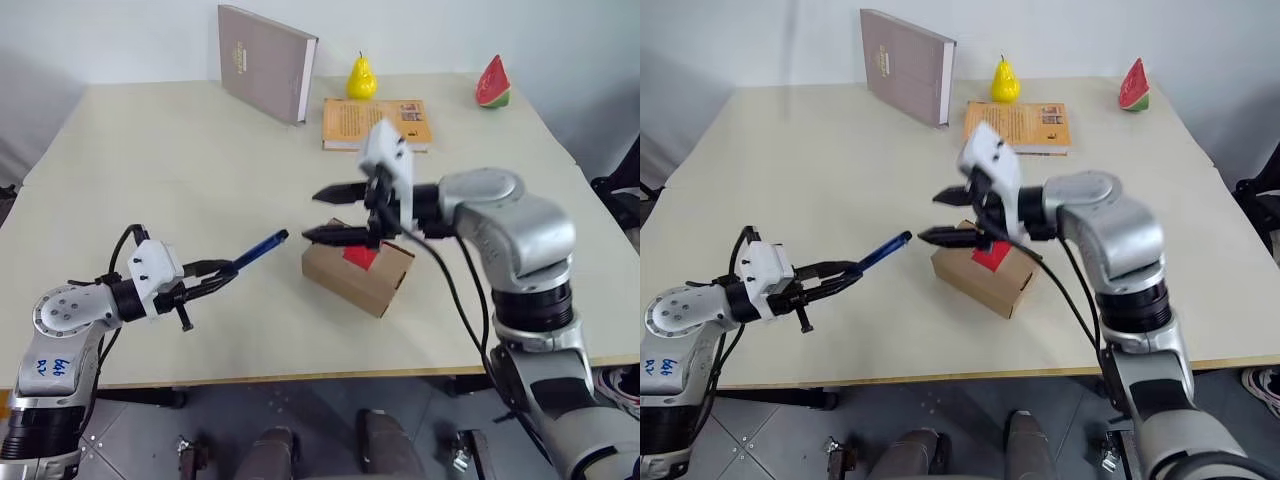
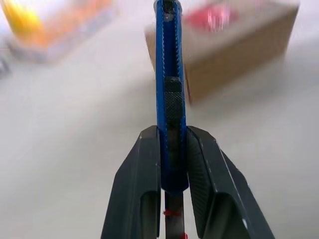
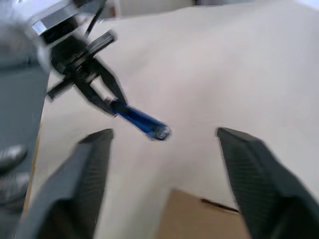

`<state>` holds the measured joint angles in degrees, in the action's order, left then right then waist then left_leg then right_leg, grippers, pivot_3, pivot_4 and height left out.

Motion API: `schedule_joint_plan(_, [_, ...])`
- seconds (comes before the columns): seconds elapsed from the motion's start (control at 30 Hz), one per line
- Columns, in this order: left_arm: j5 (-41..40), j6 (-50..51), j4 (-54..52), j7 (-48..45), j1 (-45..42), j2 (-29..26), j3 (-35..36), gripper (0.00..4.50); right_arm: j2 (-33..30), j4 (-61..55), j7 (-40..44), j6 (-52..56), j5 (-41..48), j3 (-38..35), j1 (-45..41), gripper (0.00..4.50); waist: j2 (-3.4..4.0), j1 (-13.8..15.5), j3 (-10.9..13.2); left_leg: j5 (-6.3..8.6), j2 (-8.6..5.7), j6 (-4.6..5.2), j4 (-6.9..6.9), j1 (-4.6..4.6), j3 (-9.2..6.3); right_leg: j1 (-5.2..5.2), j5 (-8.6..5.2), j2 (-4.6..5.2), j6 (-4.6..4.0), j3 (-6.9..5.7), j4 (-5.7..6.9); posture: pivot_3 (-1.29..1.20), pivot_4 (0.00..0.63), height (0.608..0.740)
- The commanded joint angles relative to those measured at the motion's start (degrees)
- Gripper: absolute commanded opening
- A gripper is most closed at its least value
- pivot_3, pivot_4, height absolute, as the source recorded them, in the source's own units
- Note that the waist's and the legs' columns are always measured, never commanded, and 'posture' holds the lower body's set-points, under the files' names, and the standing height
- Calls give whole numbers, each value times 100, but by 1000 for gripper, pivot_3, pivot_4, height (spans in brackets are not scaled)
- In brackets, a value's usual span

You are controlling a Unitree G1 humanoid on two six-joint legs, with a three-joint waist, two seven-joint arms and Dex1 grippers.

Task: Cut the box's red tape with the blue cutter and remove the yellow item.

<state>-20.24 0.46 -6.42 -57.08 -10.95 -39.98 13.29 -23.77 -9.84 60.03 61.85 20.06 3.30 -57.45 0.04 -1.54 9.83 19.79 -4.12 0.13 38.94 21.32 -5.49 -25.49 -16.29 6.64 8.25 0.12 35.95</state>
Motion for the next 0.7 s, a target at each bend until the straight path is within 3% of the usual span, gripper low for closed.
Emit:
schedule_joint_plan(0.03, [-16, -782, 257, -82, -347, 306, -144, 427, -174, 256, -82, 701, 457, -169, -412, 4466, 0, 4, 0, 0, -1, 0, 1, 0, 0, 1, 0, 0, 0, -1, 0, 0, 150, 740])
schedule_joint_plan(0.2, [365, -1644, 907, 1, -980, 891, -682, 427, -64, 1148, -258, 1231, 832, -315, -1104, 4466, -1, -2, 0, -2, -7, 4, 6, 5, 2, 1, 2, 2, 4, -2, 6, 0, 150, 740])
schedule_joint_plan(0.4, [731, -2561, 1534, 271, -1501, 1362, -971, 427, -69, 1593, -260, 1696, 1067, 153, -1449, 4466, -1, -15, 0, -2, -6, 4, 3, 6, 3, -1, 3, 1, 6, -5, 11, 0, 150, 740])
schedule_joint_plan(0.7, [805, -2933, 1851, 438, -1638, 1354, -1022, 427, -97, 1795, -253, 1936, 1261, 647, -1544, 4466, -1, -5, 0, -2, -7, 4, 6, 13, -1, -4, 4, 3, 8, -8, 9, 0, 150, 740])
